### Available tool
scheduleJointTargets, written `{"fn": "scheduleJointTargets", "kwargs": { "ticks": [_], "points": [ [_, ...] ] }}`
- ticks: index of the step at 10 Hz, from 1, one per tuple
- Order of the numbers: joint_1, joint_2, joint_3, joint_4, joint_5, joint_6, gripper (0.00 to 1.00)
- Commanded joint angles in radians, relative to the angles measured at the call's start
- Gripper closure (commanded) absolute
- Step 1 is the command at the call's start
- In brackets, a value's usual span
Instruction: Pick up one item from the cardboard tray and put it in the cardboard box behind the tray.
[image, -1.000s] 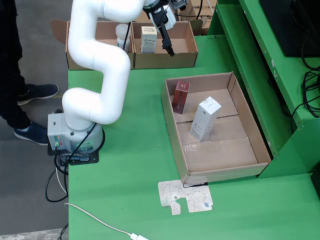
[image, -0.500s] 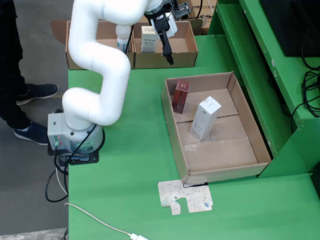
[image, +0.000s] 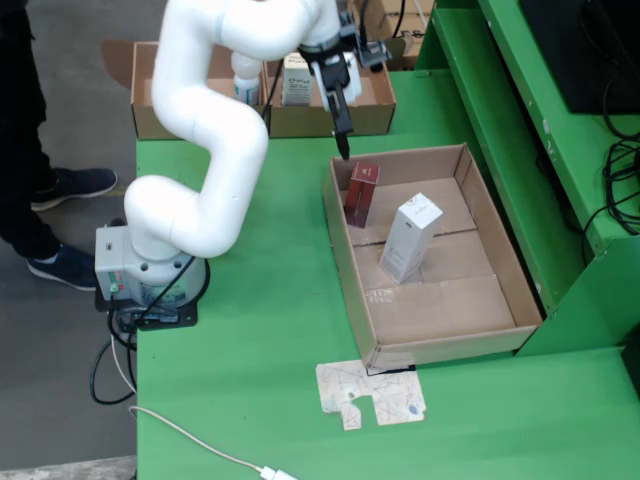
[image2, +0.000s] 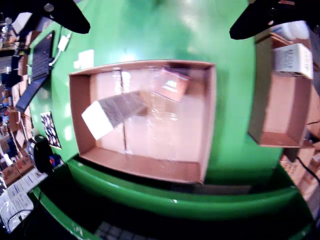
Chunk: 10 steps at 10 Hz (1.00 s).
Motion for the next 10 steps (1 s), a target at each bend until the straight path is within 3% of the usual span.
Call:
{"fn": "scheduleJointTargets", "kwargs": {
  "ticks": [1, 2, 5, 10],
  "points": [
    [-0.145, -0.129, 0.583, -0.202, 0.036, -0.133, 0.0],
    [-0.145, -0.129, 0.583, -0.202, 0.036, -0.133, 0.0],
    [-0.277, -0.172, 0.743, -0.261, 0.111, -0.263, 0.0],
    [-0.349, -0.129, 0.71, -0.243, 0.145, -0.311, 0.0]
  ]
}}
